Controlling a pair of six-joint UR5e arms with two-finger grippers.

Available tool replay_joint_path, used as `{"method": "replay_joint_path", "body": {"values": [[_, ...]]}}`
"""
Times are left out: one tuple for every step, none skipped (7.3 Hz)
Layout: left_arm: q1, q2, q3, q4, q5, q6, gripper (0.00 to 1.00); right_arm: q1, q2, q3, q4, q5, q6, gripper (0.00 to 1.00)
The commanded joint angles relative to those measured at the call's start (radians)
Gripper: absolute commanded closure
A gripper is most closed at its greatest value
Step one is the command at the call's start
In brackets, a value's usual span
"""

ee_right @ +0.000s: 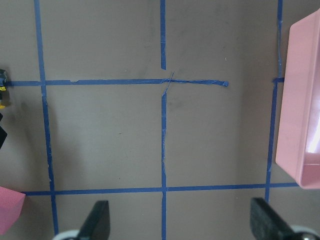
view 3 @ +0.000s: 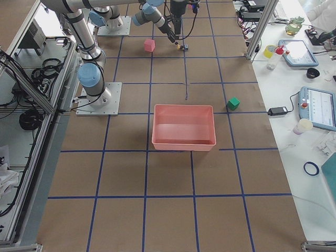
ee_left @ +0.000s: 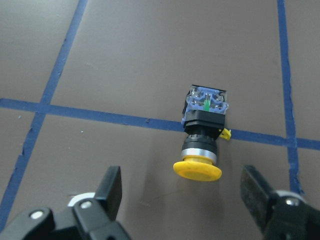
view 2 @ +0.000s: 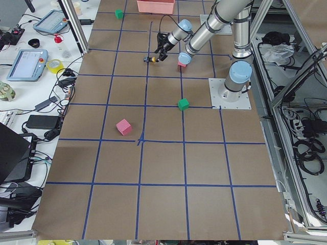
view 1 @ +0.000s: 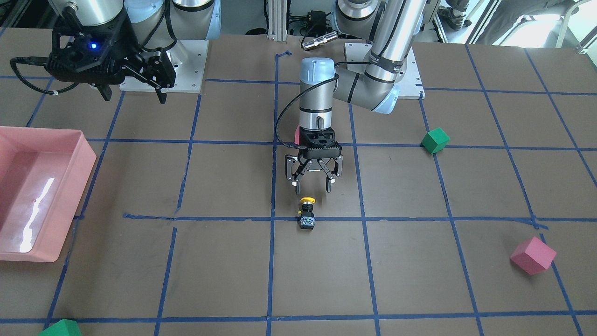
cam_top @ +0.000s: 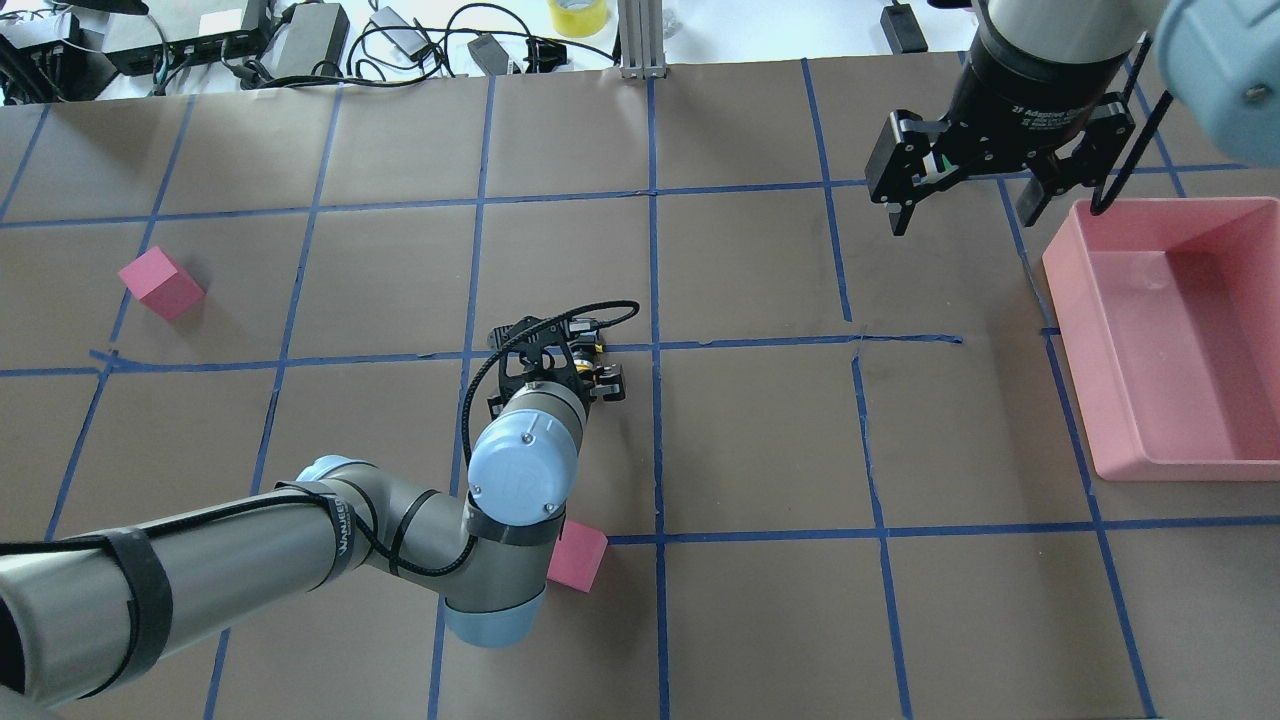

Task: Align button upright
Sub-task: 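Reach the left gripper down and grasp the switch by its yellow cap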

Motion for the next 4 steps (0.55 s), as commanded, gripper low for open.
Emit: {"method": "replay_joint_path", "body": {"values": [[-0.002, -0.071, 0.036, 0.044, -0.017, 0.089, 0.17, -0.001, -0.001, 0.0, 0.0, 0.0, 0.0, 0.0], [-0.002, -0.096, 0.036, 0.081, -0.016, 0.1, 0.18, -0.004, 0.001, 0.0, 0.003, -0.002, 0.0, 0.0], [-0.002, -0.111, 0.036, 0.095, -0.016, 0.102, 0.26, -0.009, 0.001, 0.001, 0.005, -0.002, -0.002, 0.0], [-0.002, -0.113, 0.034, 0.101, -0.014, 0.102, 0.65, -0.009, 0.001, 0.003, 0.006, -0.002, -0.002, 0.0]]}}
